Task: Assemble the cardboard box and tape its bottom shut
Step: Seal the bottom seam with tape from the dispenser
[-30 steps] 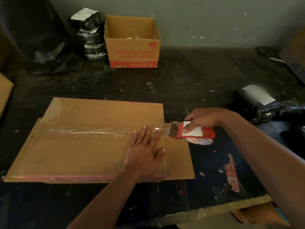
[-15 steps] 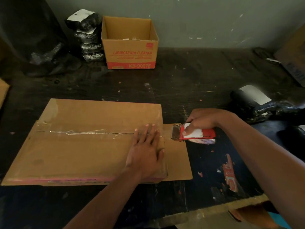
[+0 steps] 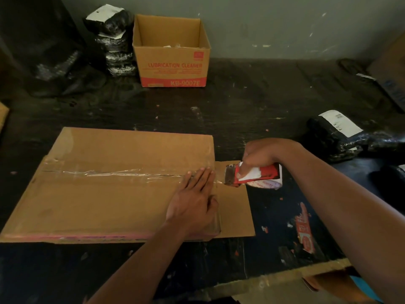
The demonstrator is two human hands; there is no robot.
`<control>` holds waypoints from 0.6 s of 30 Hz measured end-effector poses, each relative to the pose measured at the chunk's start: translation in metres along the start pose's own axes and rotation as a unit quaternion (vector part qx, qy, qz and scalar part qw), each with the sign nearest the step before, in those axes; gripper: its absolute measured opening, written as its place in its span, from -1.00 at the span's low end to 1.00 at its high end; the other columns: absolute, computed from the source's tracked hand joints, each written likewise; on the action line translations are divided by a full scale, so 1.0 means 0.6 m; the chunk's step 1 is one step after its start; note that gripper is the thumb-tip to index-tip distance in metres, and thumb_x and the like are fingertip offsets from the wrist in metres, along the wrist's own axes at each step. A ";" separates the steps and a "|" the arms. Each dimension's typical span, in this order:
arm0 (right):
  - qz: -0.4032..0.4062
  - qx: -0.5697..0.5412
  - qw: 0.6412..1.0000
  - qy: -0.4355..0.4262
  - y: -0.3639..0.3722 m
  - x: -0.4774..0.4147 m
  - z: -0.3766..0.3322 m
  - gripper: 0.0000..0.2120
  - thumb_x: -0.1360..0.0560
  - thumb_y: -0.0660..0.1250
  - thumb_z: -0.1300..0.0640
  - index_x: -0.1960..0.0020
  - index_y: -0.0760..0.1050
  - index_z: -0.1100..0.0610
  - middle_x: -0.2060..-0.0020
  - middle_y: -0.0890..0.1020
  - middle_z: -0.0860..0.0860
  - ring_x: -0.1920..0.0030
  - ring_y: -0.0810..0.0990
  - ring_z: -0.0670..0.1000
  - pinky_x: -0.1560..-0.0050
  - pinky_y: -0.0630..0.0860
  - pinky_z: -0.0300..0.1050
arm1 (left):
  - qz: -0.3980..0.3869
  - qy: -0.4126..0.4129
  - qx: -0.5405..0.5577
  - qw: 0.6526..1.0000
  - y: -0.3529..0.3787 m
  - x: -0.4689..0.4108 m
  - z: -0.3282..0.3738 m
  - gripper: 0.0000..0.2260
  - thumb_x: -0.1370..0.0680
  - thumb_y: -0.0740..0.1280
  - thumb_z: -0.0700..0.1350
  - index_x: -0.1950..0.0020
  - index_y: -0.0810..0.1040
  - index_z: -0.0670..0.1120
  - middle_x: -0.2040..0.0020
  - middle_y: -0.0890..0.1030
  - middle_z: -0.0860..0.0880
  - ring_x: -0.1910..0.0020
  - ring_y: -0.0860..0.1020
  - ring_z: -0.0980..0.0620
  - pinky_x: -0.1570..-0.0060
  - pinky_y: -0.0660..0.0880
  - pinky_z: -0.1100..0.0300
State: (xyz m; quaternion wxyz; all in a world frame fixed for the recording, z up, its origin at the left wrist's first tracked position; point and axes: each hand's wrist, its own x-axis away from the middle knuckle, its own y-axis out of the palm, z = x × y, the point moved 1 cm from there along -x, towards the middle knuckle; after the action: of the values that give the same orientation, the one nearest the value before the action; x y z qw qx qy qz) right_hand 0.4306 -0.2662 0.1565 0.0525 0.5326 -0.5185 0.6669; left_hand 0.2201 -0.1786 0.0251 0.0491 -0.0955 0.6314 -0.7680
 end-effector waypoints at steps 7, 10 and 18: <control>-0.017 0.052 0.998 0.010 -0.002 -0.012 -0.050 -0.74 -0.48 0.49 -0.13 0.10 0.50 0.01 0.04 0.65 0.04 0.03 0.66 0.05 -0.11 0.60 0.01 | 0.017 -0.011 0.011 1.000 -0.003 0.001 0.001 -0.40 -0.67 -0.13 0.15 -0.67 -0.10 -0.05 -0.68 -0.09 -0.02 -0.65 -0.13 0.06 -0.61 -0.17 -0.08; -0.020 0.061 0.998 0.011 -0.005 -0.013 -0.061 -0.73 -0.47 0.50 -0.13 0.12 0.49 0.02 0.06 0.64 0.04 0.06 0.64 0.04 -0.01 0.57 -0.03 | 0.015 -0.014 0.011 1.000 -0.006 0.001 0.001 -0.40 -0.67 -0.13 0.16 -0.68 -0.09 -0.03 -0.68 -0.09 -0.01 -0.65 -0.13 0.07 -0.60 -0.17 -0.10; -0.060 0.073 0.995 0.040 -0.010 -0.022 -0.098 -0.76 -0.48 0.50 -0.07 0.07 0.52 0.06 0.04 0.62 0.07 0.06 0.62 0.06 -0.02 0.54 0.01 | 0.052 -0.010 0.029 0.998 0.003 -0.001 -0.001 -0.41 -0.65 -0.05 0.12 -0.65 0.15 -0.08 -0.65 0.16 -0.04 -0.63 0.09 0.05 -0.60 0.01 -0.12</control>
State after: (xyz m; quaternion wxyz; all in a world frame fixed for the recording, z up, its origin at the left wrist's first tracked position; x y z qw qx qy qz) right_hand 0.4012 -0.2130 0.1567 0.0738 0.5385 -0.4328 0.7193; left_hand 0.2205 -0.1785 0.0233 0.0982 -0.0686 0.6123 -0.7815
